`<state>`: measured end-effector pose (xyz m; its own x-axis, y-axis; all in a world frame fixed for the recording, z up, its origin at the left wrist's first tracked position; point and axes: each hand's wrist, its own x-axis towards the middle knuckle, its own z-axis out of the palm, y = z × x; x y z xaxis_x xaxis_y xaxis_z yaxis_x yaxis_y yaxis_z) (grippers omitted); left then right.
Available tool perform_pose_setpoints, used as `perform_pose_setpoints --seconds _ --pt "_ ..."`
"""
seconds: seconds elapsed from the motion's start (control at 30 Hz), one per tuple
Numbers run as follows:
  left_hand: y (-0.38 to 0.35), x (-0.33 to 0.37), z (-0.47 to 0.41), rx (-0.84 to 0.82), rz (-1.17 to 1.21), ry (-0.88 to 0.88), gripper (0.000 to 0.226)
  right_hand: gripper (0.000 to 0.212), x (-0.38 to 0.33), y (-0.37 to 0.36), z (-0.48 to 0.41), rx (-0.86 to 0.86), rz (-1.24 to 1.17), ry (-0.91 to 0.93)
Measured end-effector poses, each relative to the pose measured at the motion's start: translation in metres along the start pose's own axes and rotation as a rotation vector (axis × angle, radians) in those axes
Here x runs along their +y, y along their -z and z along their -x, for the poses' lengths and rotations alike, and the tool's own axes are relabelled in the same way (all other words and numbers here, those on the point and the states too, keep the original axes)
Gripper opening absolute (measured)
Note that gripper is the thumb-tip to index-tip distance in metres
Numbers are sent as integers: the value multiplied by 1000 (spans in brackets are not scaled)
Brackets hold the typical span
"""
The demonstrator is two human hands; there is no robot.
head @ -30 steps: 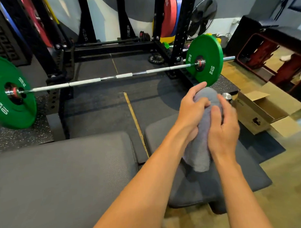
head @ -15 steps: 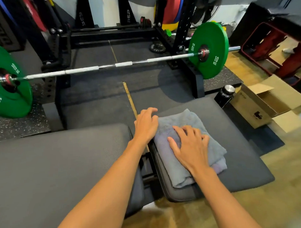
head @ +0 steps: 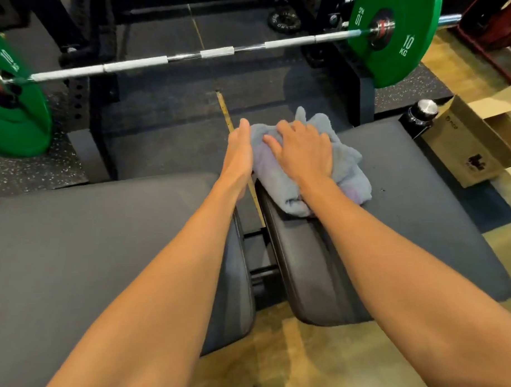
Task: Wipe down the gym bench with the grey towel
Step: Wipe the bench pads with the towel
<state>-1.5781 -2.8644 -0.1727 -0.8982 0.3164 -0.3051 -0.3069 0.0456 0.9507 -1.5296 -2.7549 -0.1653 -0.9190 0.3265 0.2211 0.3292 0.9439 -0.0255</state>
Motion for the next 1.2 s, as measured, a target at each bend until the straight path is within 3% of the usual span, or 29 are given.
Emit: perform_pose_setpoints --seconds 0.13,0.27,0.47,0.57,0.7,0.83,1.0,1.2 --pt "1 11 17 39 -253 -27 62 39 1 16 31 6 -32 9" --pt "-5 9 40 -67 -444 -53 54 36 8 42 123 -17 -108 6" --pt "-24 -4 45 -93 -514 -162 60 28 12 56 228 48 -75 -25" --pt "-16 -8 38 -106 -443 -108 60 29 11 45 199 84 -85 -55" --pt "-8 -12 21 -129 -335 -62 68 33 7 24 87 51 -55 -128" --pt "-4 -14 16 -94 -338 -42 66 36 3 10 14 0 -50 -81" --pt "-4 -6 36 -64 -464 -98 64 36 9 24 59 42 -112 -49" --pt "-39 1 60 -44 -743 -141 55 27 41 61 204 19 -141 -8"
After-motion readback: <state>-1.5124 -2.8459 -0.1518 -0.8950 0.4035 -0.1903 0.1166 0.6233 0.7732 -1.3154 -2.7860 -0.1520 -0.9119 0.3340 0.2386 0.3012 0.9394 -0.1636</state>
